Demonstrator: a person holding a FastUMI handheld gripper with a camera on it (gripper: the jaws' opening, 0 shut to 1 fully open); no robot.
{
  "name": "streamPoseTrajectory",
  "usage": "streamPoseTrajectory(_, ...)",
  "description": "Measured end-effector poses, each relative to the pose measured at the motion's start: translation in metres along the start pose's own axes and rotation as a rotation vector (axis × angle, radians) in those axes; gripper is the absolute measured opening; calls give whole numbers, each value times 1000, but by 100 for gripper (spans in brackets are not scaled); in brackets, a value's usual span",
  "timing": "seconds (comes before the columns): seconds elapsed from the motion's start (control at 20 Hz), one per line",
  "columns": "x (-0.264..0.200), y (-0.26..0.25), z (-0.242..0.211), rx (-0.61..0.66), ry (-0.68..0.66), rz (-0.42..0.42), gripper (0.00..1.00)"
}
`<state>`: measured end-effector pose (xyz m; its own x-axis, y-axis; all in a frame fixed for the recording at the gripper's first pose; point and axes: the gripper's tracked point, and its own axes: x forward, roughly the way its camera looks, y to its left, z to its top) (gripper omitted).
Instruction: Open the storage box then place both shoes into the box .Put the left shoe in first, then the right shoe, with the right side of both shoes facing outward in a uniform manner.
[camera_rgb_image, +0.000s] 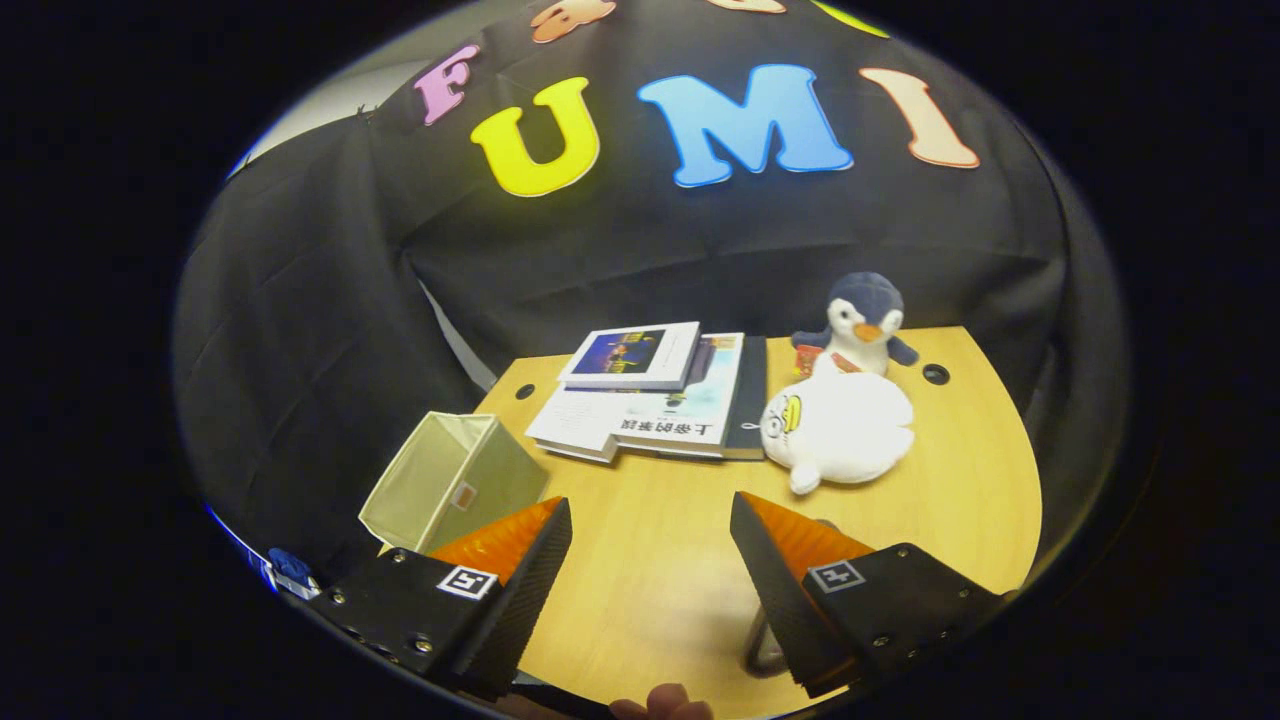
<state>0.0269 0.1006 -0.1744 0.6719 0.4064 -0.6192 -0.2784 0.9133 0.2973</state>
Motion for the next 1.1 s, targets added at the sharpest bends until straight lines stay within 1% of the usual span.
streamPoseTrajectory(0.25,-14,-63,-36,65,30,-101,97)
streamPoseTrajectory(0.5,-16,-118,-88,121,129,-196,97)
streamPoseTrajectory(0.7,-10,-138,-125,151,228,-220,96)
streamPoseTrajectory(0.75,-6,-141,-132,149,250,-224,96)
streamPoseTrajectory(0.9,6,-161,-158,73,356,-310,95)
streamPoseTrajectory(1.0,14,-162,-167,41,412,-314,95)
streamPoseTrajectory(1.1,26,-163,-172,44,435,-316,93)
